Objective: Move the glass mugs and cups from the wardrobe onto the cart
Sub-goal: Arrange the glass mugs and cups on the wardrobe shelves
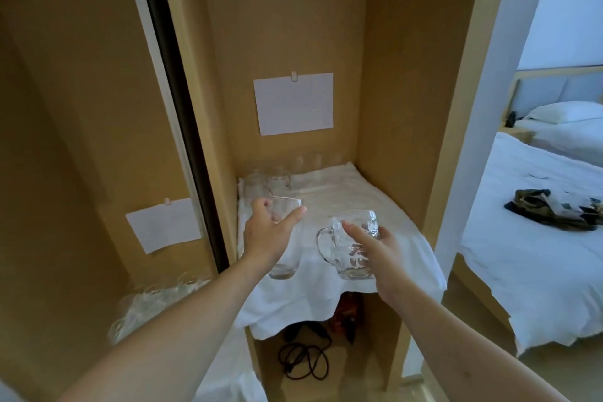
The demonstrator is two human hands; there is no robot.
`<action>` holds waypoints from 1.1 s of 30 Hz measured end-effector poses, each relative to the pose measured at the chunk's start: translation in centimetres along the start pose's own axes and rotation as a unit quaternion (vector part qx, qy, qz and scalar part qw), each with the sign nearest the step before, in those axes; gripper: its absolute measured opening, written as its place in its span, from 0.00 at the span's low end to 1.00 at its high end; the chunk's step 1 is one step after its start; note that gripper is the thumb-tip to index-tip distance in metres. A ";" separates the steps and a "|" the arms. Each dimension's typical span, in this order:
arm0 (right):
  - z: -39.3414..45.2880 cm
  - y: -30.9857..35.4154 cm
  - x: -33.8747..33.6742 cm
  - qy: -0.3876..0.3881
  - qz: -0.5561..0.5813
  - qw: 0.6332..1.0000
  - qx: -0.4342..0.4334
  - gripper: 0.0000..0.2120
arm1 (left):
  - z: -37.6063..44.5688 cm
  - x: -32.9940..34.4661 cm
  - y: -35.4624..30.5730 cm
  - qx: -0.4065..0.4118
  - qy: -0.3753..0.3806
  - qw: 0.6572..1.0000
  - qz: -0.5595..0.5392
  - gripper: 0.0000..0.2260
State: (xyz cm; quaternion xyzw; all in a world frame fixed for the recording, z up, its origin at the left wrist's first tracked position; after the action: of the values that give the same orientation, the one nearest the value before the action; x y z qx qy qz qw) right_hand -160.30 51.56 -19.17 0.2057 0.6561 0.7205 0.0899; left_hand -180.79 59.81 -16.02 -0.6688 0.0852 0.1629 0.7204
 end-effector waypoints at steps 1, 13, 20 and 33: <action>0.8 -0.2 0.1 0.001 -0.006 1.000 0.003 0.33 | 1.0 0.3 0.2 -0.003 0.001 1.000 -0.008 0.39; 11.0 -2.0 2.3 -0.014 -0.007 1.000 0.015 0.37 | 12.9 4.2 2.4 -0.018 0.020 0.999 -0.032 0.34; 14.8 -4.4 3.1 0.071 0.120 0.978 0.153 0.28 | 16.3 5.5 3.8 -0.048 0.034 0.998 -0.024 0.38; 26.2 -5.5 4.6 0.200 0.030 0.959 0.200 0.30 | 22.9 8.1 4.2 -0.088 -0.063 0.994 -0.018 0.33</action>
State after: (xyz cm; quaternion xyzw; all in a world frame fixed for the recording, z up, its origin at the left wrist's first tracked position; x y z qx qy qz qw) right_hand -154.41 77.86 -22.36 0.0908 0.7845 0.6038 -0.1080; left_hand -176.85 83.70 -20.66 -0.7197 0.0135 0.1986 0.6651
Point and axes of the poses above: each hand's wrist, its own z-axis towards the middle knuckle, its own x-axis out of the palm, y = z × x, the point moved 2 cm from there along z, towards the middle knuckle, and after that the axes turned 7 degrees about -x, right-handed, at the moved point
